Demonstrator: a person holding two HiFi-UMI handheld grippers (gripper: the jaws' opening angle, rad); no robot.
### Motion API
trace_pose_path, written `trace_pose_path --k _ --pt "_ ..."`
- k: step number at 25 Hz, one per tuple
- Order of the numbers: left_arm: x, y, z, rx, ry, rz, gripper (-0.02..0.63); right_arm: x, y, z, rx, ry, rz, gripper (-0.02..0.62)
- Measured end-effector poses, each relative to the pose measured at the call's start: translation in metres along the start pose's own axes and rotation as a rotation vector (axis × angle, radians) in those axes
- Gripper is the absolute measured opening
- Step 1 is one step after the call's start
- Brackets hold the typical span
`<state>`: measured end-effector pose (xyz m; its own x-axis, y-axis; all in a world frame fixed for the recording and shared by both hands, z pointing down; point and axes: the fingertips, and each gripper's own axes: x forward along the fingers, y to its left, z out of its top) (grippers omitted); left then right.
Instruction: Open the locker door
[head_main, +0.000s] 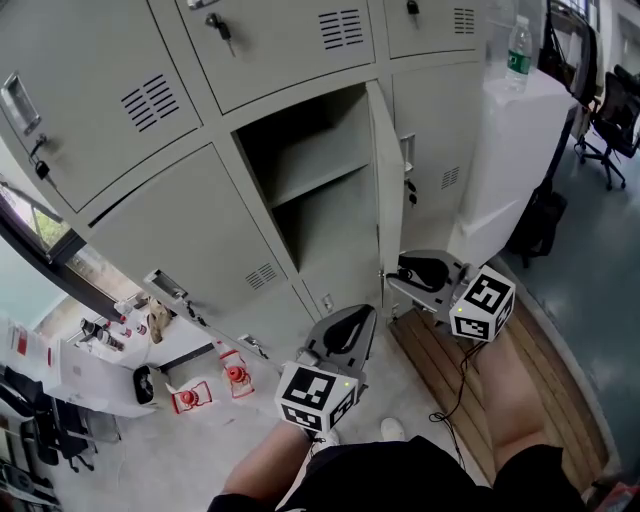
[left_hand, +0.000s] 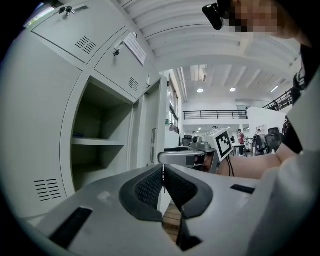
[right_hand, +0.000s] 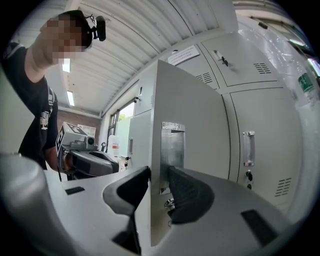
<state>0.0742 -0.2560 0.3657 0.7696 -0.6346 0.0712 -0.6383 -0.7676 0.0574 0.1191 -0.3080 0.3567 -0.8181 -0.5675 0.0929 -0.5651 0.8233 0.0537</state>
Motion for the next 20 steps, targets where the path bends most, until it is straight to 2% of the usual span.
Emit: trace_pose_path --k 7,14,20 --pt "0.016 -0.021 -0.005 -0.019 -0.004 0.038 0.021 -0.022 -0.01 -0.003 -0.007 -0.004 0.0 0.193" --pt "0.027 -0.037 -0.008 -0.029 -0.006 0.067 0.021 -0.036 -0.025 -0.003 -0.01 0.008 -0.206 0.198" --pt "0.031 -0.042 -0.008 -0.018 -0.002 0.08 0.021 -0.053 -0.039 -0.007 -0.004 0.027 -0.342 0.199"
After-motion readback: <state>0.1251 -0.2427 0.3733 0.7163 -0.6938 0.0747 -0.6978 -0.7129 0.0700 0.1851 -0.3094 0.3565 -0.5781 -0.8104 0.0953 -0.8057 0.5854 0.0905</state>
